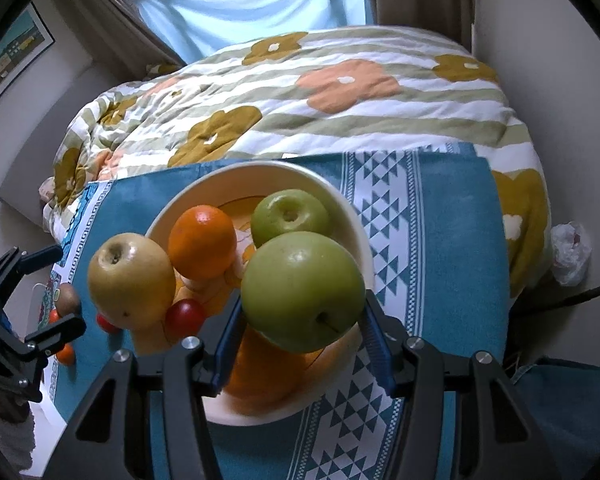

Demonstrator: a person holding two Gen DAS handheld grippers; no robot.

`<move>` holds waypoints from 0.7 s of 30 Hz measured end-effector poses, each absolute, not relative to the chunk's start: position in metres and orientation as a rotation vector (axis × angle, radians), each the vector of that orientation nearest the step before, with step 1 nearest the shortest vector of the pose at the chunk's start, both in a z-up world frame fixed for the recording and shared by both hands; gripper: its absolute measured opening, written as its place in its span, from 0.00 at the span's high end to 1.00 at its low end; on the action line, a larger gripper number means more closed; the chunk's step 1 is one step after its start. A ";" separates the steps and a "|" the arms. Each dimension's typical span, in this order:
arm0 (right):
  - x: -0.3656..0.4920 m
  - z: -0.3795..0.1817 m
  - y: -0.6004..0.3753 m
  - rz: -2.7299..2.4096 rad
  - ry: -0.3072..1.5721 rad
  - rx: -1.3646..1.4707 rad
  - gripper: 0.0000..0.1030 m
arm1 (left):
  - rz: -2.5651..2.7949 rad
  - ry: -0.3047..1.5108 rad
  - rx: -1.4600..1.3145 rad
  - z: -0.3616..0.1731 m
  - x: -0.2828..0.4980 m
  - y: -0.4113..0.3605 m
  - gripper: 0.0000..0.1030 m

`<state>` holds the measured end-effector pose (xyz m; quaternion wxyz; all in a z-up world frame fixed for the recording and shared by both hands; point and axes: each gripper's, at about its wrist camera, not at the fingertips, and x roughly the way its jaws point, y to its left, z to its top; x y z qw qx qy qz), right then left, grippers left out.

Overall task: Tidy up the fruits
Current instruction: 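Lower the green apple into the bowl and open right gripper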

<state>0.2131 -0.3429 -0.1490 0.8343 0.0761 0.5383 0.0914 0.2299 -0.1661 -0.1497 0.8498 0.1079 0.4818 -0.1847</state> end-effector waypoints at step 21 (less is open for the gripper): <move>0.189 -0.112 -0.335 0.196 1.058 0.090 0.00 | -0.292 0.988 0.180 -0.118 0.202 -0.132 0.00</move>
